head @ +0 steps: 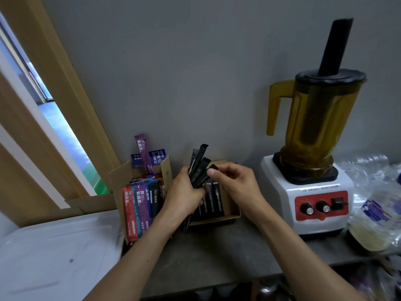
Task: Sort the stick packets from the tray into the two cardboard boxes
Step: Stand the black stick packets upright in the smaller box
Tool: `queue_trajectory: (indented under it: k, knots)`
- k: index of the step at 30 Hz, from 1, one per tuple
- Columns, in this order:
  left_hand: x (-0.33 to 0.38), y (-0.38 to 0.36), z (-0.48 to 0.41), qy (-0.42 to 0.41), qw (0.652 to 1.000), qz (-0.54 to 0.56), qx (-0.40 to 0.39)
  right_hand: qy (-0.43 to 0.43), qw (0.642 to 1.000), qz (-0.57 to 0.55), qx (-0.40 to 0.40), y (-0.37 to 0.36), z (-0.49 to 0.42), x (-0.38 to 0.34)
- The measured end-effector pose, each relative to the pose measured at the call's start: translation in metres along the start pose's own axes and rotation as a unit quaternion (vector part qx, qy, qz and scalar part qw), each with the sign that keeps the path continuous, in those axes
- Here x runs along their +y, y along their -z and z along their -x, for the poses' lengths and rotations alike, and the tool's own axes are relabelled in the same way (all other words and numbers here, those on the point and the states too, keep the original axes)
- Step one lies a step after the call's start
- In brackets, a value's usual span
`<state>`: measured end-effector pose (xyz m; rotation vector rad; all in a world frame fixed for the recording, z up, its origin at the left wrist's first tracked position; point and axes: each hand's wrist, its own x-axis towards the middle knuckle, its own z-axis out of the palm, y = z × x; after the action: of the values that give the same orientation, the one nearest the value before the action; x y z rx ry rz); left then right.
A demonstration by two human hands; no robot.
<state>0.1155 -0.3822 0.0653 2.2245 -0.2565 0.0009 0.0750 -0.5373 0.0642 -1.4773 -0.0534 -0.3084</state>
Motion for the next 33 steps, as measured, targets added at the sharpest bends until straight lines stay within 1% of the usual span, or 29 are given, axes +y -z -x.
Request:
queue_trajectory:
  k: [2, 4, 7, 10, 14, 17, 21, 24, 26, 27, 30, 32, 33]
  knots:
    - [0.000, -0.002, -0.001, 0.002, 1.000, 0.002, -0.009, -0.018, 0.999, -0.042, 0.019, 0.002, -0.001, 0.003]
    - [-0.001, 0.000, -0.002, 0.008, 1.000, 0.018, -0.018, -0.049, 0.989, -0.128, 0.052, 0.008, -0.002, 0.009]
    - [-0.004, 0.010, 0.000, 0.012, 0.998, 0.057, -0.013, -0.083, 0.955, -0.272, 0.081, 0.018, -0.003, 0.020]
    - [-0.003, 0.019, 0.006, 0.021, 0.993, 0.120, 0.005, -0.101, 0.927, -0.349, 0.092, 0.023, -0.002, 0.031]
    - [0.008, 0.024, 0.010, 0.037, 0.971, 0.236, -0.007, -0.109, 0.928, -0.353, 0.055, 0.024, 0.003, 0.035]
    - [0.008, 0.021, 0.007, 0.035, 0.973, 0.227, -0.014, -0.087, 0.946, -0.310, 0.045, 0.025, 0.008, 0.042]
    - [0.008, 0.016, 0.000, 0.018, 0.978, 0.207, 0.011, -0.067, 0.969, -0.236, 0.006, 0.025, 0.015, 0.052]
    - [0.009, 0.014, -0.001, 0.033, 0.969, 0.243, -0.002, -0.057, 0.979, -0.194, 0.008, 0.027, 0.019, 0.056]
    - [0.009, 0.015, 0.001, 0.033, 0.955, 0.293, -0.015, -0.063, 0.973, -0.222, 0.019, 0.027, 0.019, 0.060]
    - [0.009, 0.015, 0.002, 0.014, 0.953, 0.301, -0.020, -0.074, 0.964, -0.256, 0.021, 0.027, 0.019, 0.061]
    - [0.011, 0.015, 0.002, -0.069, 0.963, 0.259, -0.030, -0.133, 0.931, -0.340, 0.005, 0.029, 0.017, 0.065]
    - [0.014, 0.014, -0.001, -0.088, 0.972, 0.218, -0.017, -0.150, 0.920, -0.361, -0.019, 0.031, 0.019, 0.063]
    - [0.015, 0.012, -0.003, -0.084, 0.975, 0.204, -0.002, -0.148, 0.924, -0.352, -0.029, 0.031, 0.020, 0.062]
